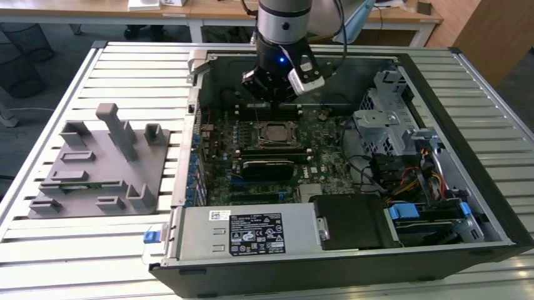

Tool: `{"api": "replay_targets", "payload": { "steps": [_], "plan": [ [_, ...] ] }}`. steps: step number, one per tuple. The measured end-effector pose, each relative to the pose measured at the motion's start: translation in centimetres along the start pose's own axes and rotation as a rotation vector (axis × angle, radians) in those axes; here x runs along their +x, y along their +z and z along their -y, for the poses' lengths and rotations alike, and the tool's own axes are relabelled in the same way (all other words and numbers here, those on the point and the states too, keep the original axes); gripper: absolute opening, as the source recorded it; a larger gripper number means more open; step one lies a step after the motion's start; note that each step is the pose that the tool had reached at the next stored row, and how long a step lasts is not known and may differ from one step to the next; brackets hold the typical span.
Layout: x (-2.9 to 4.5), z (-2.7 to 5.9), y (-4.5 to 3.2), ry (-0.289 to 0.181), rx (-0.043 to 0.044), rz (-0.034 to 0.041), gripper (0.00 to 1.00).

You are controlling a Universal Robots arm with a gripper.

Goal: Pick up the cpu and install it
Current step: 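Install the first cpu locking lever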

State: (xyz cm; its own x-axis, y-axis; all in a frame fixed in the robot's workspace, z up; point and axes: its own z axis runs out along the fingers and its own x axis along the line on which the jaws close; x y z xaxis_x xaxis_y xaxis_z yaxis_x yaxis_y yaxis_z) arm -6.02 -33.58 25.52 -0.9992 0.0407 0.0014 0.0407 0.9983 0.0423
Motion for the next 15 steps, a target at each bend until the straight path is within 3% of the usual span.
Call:
{"api": "replay_targets", "payload": {
  "steps": [8, 15],
  "plan": [
    [0.11, 0.02, 0.16, -0.126, 0.0002, -0.0054, 0.11],
    [2.22, 0.11, 0.22, -0.137, 0.0002, -0.0059, 0.11]
  ]
}}
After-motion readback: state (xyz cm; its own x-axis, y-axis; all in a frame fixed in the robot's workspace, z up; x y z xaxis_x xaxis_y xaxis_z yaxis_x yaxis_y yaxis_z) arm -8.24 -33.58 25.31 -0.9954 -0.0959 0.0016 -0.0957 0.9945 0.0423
